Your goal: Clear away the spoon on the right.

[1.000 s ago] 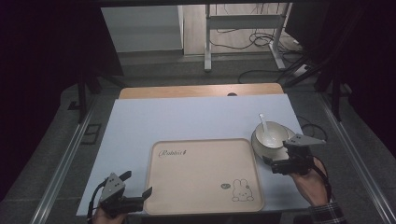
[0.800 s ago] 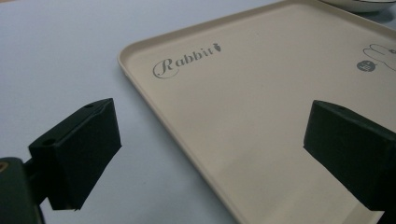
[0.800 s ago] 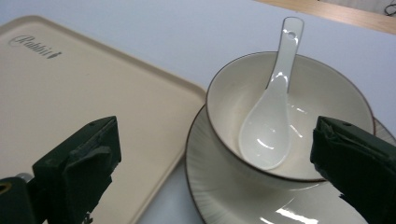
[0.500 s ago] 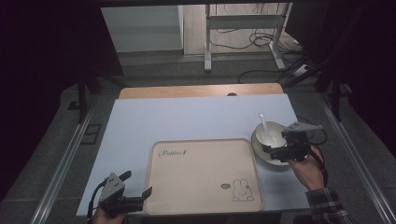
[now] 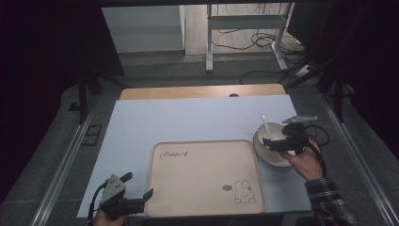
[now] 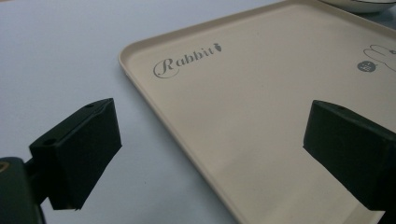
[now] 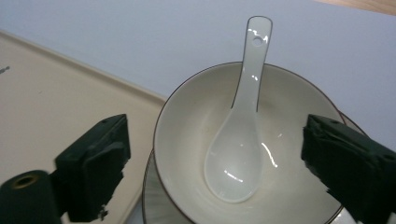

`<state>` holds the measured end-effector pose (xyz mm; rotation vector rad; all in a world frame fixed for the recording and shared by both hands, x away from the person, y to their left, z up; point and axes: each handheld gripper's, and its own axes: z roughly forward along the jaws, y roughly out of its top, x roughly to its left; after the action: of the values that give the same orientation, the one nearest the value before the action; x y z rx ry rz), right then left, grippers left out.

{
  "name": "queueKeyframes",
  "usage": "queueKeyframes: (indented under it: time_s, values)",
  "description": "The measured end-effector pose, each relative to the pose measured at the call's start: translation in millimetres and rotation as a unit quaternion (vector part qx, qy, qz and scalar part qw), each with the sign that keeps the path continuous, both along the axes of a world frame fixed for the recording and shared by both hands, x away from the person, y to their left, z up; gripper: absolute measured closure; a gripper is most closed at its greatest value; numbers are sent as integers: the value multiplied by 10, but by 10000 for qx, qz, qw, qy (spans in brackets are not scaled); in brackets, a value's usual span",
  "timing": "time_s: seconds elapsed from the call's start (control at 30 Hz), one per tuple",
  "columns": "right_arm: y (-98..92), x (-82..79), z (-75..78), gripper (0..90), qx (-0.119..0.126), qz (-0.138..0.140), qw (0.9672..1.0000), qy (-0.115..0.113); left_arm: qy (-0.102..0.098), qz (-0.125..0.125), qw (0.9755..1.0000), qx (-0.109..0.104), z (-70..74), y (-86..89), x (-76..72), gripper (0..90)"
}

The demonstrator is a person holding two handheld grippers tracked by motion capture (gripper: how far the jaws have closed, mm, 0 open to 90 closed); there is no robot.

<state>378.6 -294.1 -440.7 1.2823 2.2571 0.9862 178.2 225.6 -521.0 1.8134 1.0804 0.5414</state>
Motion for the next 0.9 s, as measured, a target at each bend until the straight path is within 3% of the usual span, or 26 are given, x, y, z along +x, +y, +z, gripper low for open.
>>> queueKeyframes:
  time_s: [0.17,0.3,0.9]
  values:
    - [14,83,-10,280,-58,-62,10000,-26,0,0,10000,-8,0,2,1,37]
    - [50,160,-39,411,-300,-141,9994,-43,-2,-1,10000,-5,0,1,-1,38]
    - [149,472,-241,644,-535,-328,9979,136,8,-2,10000,-27,-1,8,1,38]
